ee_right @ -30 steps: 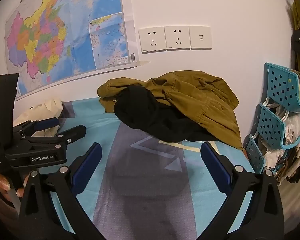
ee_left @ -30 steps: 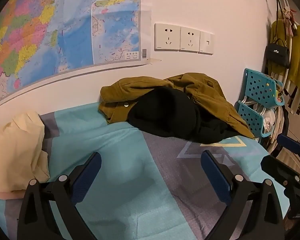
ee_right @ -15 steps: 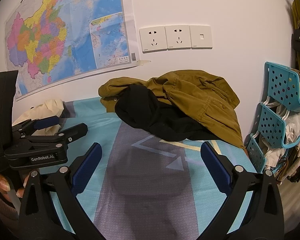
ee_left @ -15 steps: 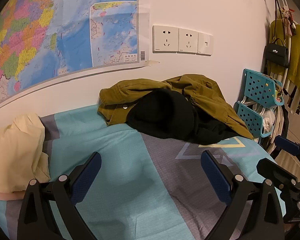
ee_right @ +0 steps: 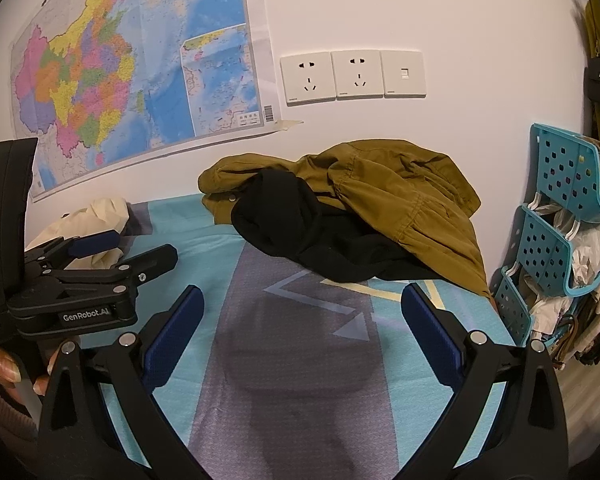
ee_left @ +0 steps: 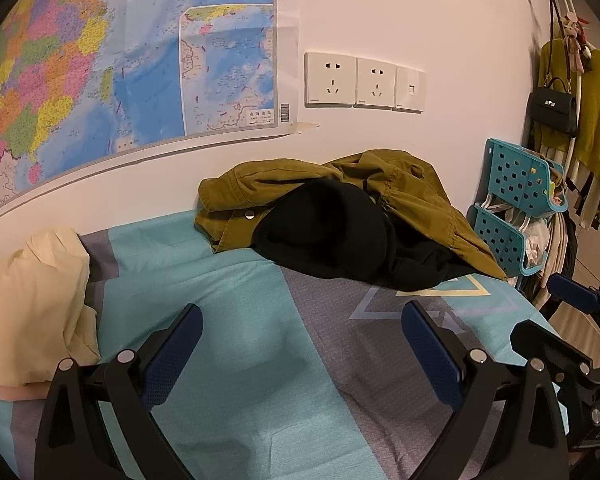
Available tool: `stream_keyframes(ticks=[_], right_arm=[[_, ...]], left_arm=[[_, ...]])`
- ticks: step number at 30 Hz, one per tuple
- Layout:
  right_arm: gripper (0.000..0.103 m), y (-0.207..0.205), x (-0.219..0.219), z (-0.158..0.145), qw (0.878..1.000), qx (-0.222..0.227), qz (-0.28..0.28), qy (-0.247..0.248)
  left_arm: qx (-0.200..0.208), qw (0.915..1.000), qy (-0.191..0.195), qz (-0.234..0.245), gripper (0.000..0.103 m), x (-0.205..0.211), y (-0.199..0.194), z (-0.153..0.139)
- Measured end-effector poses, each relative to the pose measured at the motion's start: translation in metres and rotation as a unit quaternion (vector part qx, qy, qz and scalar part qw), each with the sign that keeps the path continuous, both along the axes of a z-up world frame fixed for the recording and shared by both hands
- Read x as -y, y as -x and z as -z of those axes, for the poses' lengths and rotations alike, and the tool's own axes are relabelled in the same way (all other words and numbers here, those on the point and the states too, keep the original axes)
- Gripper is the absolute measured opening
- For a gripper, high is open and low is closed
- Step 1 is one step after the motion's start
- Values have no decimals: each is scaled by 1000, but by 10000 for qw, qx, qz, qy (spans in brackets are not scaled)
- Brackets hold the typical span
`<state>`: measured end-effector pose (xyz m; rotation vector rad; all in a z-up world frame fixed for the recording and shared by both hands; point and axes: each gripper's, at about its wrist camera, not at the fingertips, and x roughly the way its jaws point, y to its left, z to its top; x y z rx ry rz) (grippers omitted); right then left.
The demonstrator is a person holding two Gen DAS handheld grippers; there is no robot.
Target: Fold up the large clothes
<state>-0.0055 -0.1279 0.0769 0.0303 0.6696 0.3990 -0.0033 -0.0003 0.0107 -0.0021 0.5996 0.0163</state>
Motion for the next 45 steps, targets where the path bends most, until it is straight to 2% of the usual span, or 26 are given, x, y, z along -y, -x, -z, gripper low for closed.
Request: stream_keyframes(ticks=[30, 45], right_arm=[[97, -1, -1, 0, 10000, -3, -25, -28], [97, -21, -7, -5, 9995, 76, -236, 181]], left_arm=[[15, 10000, 10, 21, 96, 2, 1, -2], [-62, 10000, 16, -38, 96, 1, -14, -1]])
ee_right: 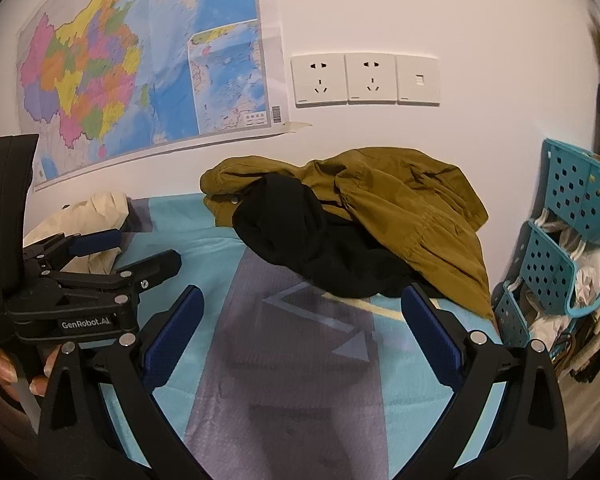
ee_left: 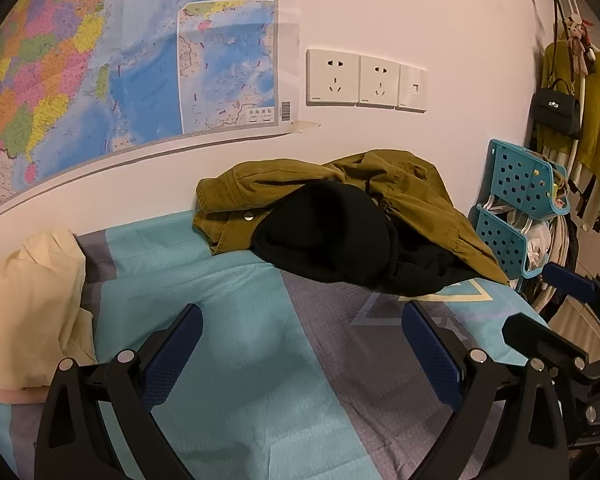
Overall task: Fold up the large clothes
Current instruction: 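Reach the right tool to the olive jacket and close on its edge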
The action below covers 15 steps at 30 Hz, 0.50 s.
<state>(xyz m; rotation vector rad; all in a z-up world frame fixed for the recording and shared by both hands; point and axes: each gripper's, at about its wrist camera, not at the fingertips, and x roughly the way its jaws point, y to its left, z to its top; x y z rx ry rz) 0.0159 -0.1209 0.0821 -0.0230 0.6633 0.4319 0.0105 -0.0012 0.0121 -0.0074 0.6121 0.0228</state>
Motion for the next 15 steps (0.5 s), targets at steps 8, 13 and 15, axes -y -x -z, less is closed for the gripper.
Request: stream_keyframes(ticks=[8, 13, 15], right_arm=[[97, -56, -13, 1, 9984, 89, -336, 454], [89, -121, -23, 5, 9961, -18, -348, 814], [79, -145, -31, 7, 9942, -82, -452, 975]], left_arm=[[-230, 9995, -3, -233, 96, -12, -31, 15], [-511, 9981, 71, -334, 96, -21, -66, 28], [-503, 9979, 140, -390, 96, -24, -74, 31]])
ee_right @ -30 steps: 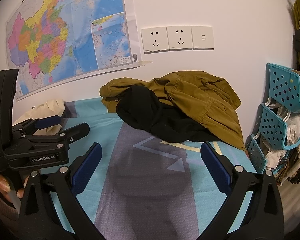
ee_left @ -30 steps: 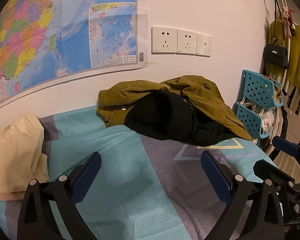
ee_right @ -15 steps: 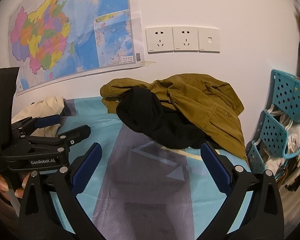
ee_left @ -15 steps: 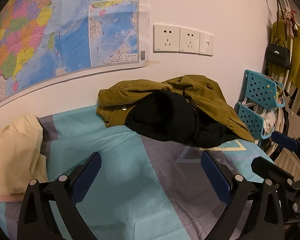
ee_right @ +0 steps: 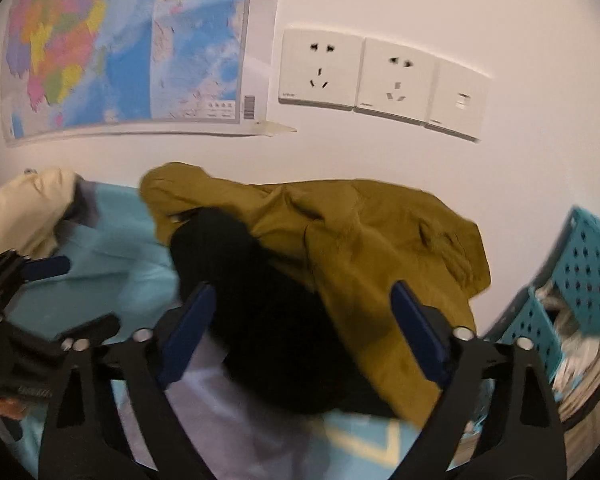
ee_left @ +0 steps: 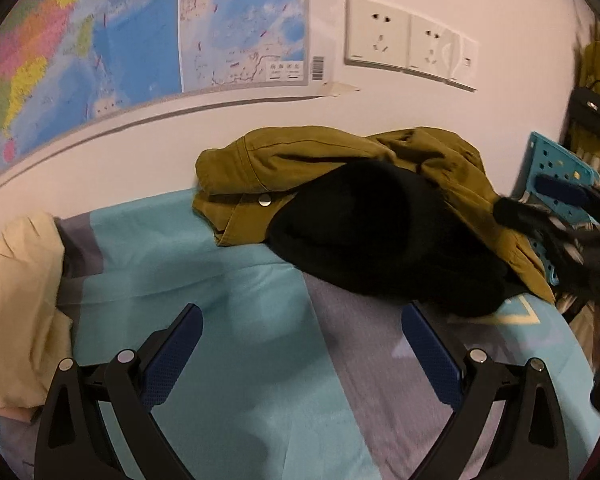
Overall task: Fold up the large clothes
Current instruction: 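Reach the right tool to the olive jacket and close on its edge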
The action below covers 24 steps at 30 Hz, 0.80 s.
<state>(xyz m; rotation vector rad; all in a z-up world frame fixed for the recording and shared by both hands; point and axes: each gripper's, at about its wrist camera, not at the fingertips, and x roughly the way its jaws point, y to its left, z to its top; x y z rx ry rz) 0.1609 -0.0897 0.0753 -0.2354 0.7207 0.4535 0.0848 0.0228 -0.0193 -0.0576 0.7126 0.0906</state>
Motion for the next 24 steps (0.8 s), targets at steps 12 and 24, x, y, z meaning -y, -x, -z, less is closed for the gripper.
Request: stream_keyframes(ticks=[12, 24], right_arm=[[74, -72, -116, 23, 9840, -410, -1593, 685], [61, -98, -84, -33, 9882, -354, -1489, -77]], left_arm=[[-265, 9993, 59, -243, 96, -19, -25, 26], [-407, 9974, 275, -518, 96, -54, -31, 36]])
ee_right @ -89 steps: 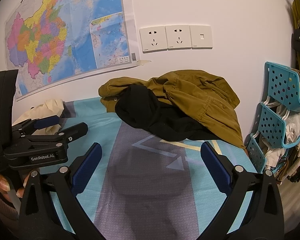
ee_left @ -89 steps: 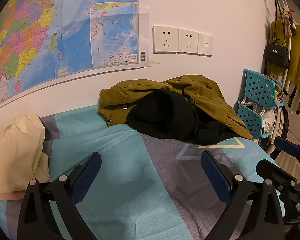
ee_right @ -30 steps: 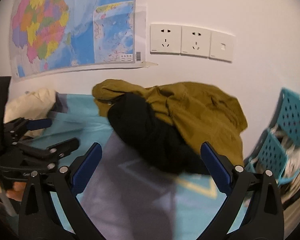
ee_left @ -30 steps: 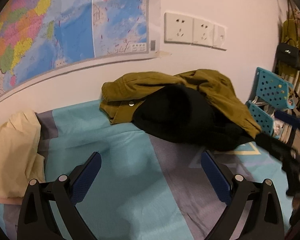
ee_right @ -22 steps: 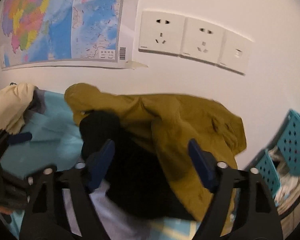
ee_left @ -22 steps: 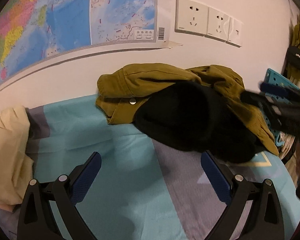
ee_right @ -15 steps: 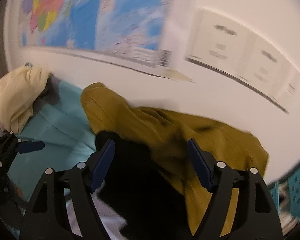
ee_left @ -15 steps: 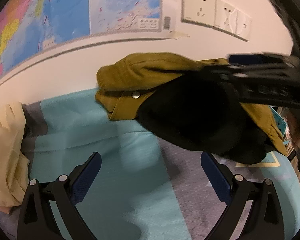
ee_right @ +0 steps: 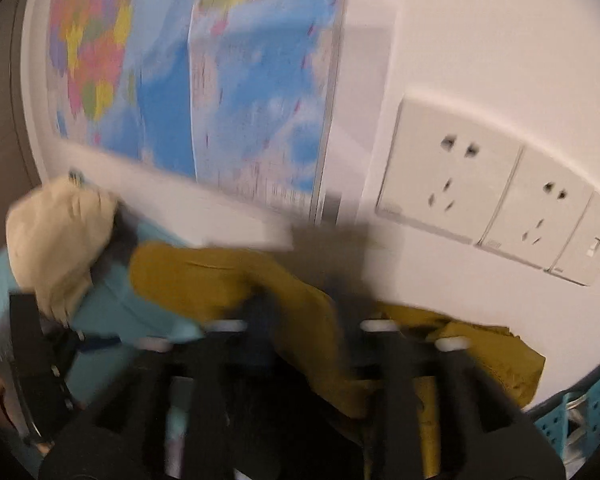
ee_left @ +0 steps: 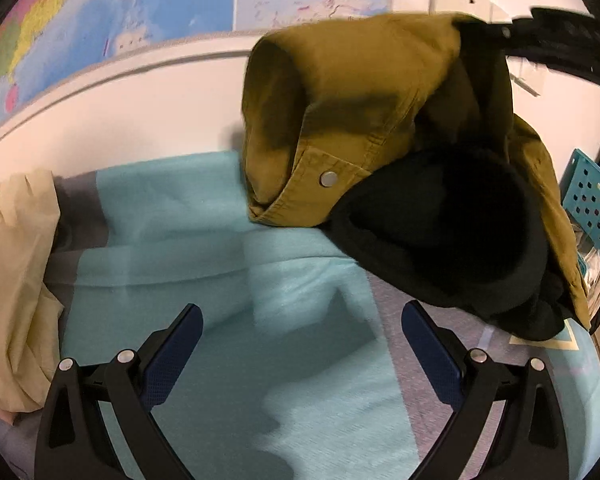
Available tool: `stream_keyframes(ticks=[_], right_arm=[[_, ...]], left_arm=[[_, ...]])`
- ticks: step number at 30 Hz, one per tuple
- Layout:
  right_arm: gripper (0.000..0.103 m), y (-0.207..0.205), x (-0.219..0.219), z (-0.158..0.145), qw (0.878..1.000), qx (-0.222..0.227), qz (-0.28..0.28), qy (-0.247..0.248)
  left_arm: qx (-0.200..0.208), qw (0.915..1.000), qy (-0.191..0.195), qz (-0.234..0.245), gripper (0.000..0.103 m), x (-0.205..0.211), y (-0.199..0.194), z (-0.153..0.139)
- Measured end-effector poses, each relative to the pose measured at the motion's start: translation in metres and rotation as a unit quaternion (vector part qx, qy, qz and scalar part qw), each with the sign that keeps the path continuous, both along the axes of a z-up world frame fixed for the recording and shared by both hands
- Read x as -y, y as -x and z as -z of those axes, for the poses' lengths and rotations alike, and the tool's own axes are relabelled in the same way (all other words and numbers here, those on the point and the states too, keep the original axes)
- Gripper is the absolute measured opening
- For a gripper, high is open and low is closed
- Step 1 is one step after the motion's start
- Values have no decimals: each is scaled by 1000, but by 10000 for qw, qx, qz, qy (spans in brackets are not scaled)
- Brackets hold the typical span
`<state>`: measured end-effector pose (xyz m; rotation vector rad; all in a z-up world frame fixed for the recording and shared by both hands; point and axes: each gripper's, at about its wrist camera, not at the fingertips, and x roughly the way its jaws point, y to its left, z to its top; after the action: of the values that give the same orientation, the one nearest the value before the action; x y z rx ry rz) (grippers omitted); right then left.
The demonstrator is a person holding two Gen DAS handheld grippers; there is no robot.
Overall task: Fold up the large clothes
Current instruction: 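Reach the right tool to the olive jacket and close on its edge, then lift the jacket high with the right tool while the left tool grasps another edge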
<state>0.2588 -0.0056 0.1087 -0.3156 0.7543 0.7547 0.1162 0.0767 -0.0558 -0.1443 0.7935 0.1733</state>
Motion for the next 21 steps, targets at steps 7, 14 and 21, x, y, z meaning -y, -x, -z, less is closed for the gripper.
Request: stream_keyframes(ticks=[7, 14, 21], right_arm=[[73, 5, -43, 46, 9926, 192, -595, 1039], [4, 0, -11, -15, 9985, 323, -353, 267], [2, 5, 100, -143, 9868, 1001, 761, -1019]], left_arm=[[-94, 9999, -4, -123, 96, -8, -4, 3], [-132, 9996, -83, -236, 96, -18, -12, 11], [617, 9977, -278, 102, 96, -14, -15, -23]])
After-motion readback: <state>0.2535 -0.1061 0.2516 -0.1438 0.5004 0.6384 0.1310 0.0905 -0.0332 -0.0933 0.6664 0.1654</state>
